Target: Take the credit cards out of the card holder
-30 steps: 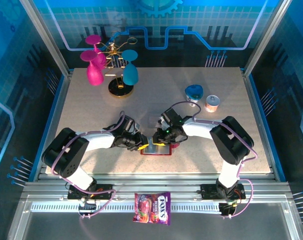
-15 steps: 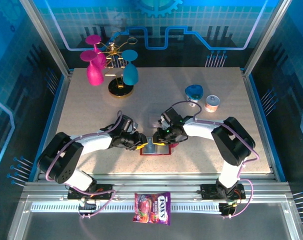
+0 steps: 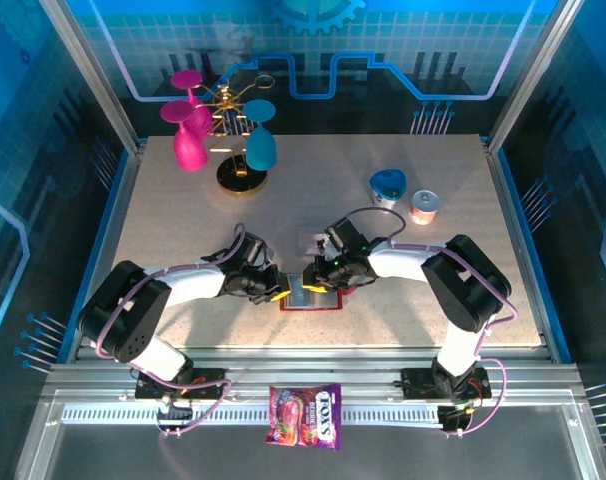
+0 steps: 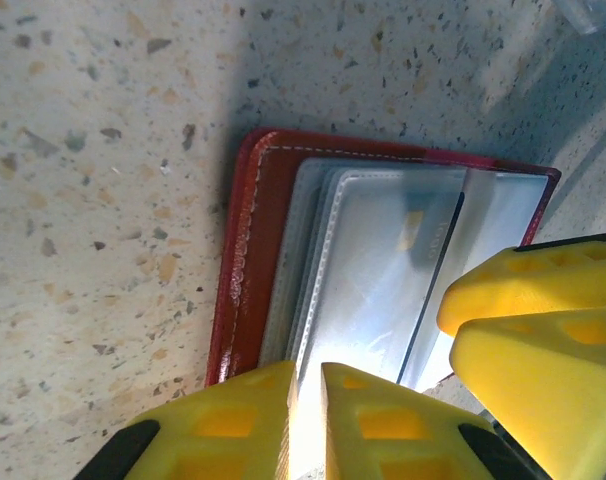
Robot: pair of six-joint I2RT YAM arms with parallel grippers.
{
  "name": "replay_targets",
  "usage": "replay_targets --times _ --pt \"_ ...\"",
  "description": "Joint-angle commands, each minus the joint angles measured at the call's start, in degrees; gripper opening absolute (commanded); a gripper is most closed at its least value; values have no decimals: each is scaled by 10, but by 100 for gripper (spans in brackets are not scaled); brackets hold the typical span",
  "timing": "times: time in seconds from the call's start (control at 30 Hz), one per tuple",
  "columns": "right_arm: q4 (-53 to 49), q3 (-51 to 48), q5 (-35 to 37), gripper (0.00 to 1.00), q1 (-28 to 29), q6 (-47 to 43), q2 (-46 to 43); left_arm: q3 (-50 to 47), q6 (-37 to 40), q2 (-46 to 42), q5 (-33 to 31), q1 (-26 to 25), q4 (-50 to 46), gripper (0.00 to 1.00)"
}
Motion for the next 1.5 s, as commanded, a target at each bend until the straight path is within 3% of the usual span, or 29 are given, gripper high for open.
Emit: replay_targets --times 0.0,0.27,0.7,1.47 --pt "7 -6 -14 29 4 7 15 -10 9 7 1 5 -3 15" --pt "1 -6 -13 30 4 4 28 -11 7 8 2 7 -2 15" --pt "-90 19 42 32 3 -42 13 -12 8 18 4 6 1 15" --pt "-102 30 28 31 -13 -62 -20 13 5 -11 9 6 -22 16"
